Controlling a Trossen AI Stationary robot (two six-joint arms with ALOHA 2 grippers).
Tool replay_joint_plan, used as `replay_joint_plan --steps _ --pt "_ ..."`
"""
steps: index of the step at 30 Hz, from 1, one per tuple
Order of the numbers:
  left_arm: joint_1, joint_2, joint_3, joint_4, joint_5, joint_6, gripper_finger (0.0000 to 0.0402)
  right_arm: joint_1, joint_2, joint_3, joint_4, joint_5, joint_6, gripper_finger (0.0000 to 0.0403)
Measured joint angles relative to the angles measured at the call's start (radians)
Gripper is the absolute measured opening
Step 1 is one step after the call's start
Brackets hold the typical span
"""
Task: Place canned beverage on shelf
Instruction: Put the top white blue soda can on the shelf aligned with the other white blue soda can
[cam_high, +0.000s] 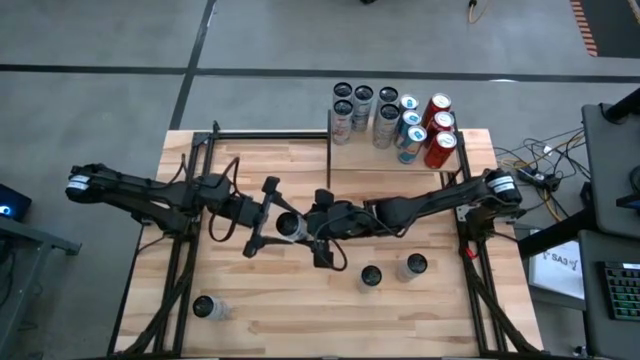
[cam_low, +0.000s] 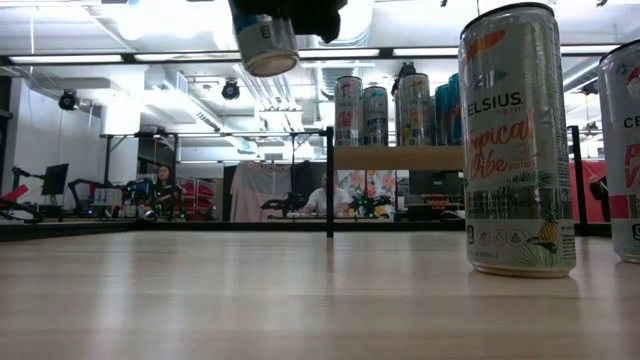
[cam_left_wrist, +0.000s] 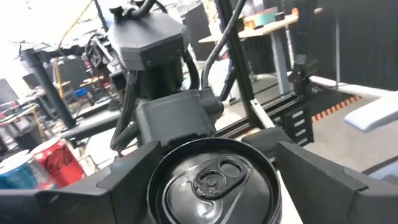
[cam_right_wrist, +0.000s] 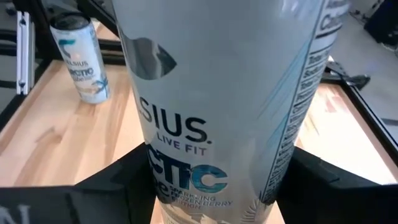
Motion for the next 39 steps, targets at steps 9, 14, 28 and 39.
replay_joint_plan --steps 9,14,28,39 --pt "0.001 0.0 0.005 0.016 -0.068 0.014 0.0299 0.0 -0.061 0.0 -0.137 0.026 0.03 0.0235" --pt "0.001 0.001 0.005 0.032 -0.073 0.025 0.03 0.001 -0.096 0.0 -0.195 0.025 0.053 0.0235" --pt "0.023 0.004 0.005 0.061 -0.081 0.059 0.0334 -0.002 -0.176 0.0 -0.358 0.142 0.076 0.0235" --pt "0.03 0.001 -0.002 0.069 -0.294 0.014 0.0356 -0.001 -0.326 -0.119 -0.391 0.338 0.117 0.0235"
